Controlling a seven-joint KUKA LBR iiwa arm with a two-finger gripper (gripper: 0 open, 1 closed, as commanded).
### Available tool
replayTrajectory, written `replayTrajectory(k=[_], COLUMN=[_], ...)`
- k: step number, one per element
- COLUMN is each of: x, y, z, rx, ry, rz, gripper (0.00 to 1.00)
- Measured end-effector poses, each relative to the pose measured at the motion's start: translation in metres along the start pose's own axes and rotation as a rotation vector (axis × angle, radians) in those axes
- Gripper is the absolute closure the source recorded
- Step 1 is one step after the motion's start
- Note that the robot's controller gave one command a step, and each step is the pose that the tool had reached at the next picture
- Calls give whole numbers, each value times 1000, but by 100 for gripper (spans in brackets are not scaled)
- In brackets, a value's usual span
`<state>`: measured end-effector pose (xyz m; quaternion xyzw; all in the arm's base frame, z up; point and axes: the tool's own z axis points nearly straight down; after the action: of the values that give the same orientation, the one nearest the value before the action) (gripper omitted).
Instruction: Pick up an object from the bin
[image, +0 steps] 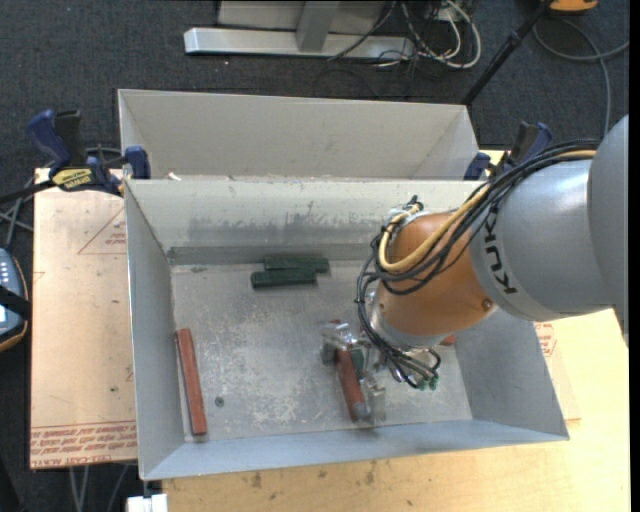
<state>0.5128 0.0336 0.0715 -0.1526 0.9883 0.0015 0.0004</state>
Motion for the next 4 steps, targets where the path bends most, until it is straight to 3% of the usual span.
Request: replayTrajectory(k=[1, 2, 3, 4], x=[3, -1, 4, -9], y=[-27, -47, -80, -118], z=[0, -2, -1, -1], rx=[1, 1, 2, 3], ry=[-2, -1, -2, 0], rz=[-227, -336, -654, -752], gripper=[0, 0, 0, 100])
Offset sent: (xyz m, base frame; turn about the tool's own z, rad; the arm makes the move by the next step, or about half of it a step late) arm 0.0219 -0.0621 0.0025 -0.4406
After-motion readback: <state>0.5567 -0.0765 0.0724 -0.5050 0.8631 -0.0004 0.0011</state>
